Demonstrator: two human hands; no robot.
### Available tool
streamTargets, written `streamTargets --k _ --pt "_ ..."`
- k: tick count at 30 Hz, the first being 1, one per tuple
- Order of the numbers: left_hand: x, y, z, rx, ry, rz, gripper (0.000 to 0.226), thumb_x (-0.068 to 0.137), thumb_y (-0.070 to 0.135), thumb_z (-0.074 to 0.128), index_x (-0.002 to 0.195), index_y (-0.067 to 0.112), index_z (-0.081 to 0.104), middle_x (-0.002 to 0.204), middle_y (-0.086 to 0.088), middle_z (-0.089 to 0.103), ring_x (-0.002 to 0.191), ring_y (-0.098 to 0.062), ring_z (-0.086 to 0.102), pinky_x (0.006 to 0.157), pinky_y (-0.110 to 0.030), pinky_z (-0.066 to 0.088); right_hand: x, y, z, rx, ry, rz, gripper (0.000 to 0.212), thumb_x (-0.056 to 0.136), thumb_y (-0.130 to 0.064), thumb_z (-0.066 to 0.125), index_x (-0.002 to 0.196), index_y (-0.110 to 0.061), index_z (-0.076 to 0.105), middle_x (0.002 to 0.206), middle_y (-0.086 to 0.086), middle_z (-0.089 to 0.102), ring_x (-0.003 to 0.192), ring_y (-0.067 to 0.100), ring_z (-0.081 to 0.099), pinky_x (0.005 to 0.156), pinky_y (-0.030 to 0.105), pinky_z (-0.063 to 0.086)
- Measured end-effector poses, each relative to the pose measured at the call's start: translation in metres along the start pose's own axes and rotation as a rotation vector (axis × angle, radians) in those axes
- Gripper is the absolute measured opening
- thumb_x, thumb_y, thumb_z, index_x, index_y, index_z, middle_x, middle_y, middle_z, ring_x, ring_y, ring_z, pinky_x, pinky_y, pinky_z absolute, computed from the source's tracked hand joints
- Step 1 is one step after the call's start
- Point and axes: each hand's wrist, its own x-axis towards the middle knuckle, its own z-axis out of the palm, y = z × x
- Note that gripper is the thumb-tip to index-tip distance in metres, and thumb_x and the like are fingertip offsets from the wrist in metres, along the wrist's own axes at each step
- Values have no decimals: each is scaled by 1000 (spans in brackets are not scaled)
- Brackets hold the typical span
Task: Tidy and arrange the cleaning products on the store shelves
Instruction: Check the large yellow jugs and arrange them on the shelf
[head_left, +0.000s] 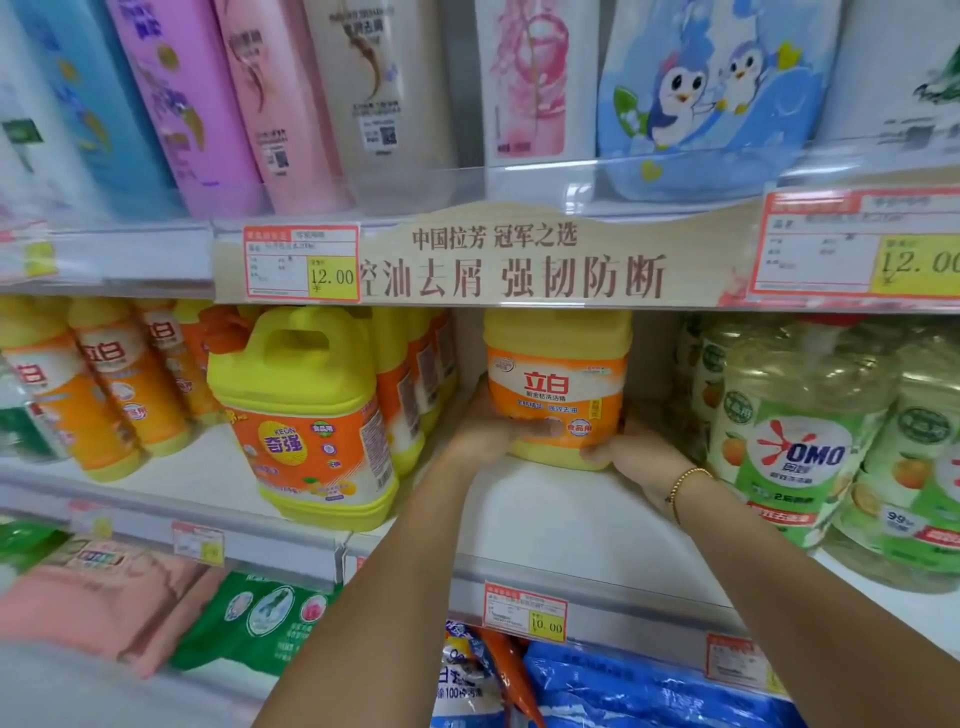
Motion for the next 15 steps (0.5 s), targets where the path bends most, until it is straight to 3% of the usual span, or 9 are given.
streamTargets --k 4,9,13,15 --pt "-8 5 4 36 66 9 62 63 -6 84 116 13 58 94 15 64 74 17 62 61 -4 46 -3 5 0 -3 17 3 59 82 -7 70 135 -13 44 128 9 58 114 28 55 94 34 44" --pt "-20 -4 15 102 299 -78 62 64 17 89 117 17 57 104 8 66 96 -10 65 74 -19 52 -15 2 2 -265 54 -38 47 94 -19 56 138 -13 39 131 13 55 117 32 54 94 34 41" --pt "-60 7 3 216 413 2 29 84 15 71 112 13 67 106 -1 72 97 -15 67 88 -31 53 -25 -4 5 -312 72 -18 36 98 -20 48 131 -8 44 125 18 57 110 35 55 93 38 44" --pt "-96 22 -16 202 564 102 14 87 16 69 101 16 69 96 4 72 88 -9 66 83 -27 54 -34 -8 6 -242 86 10 38 97 -25 51 131 -10 45 125 17 58 109 35 56 93 39 46"
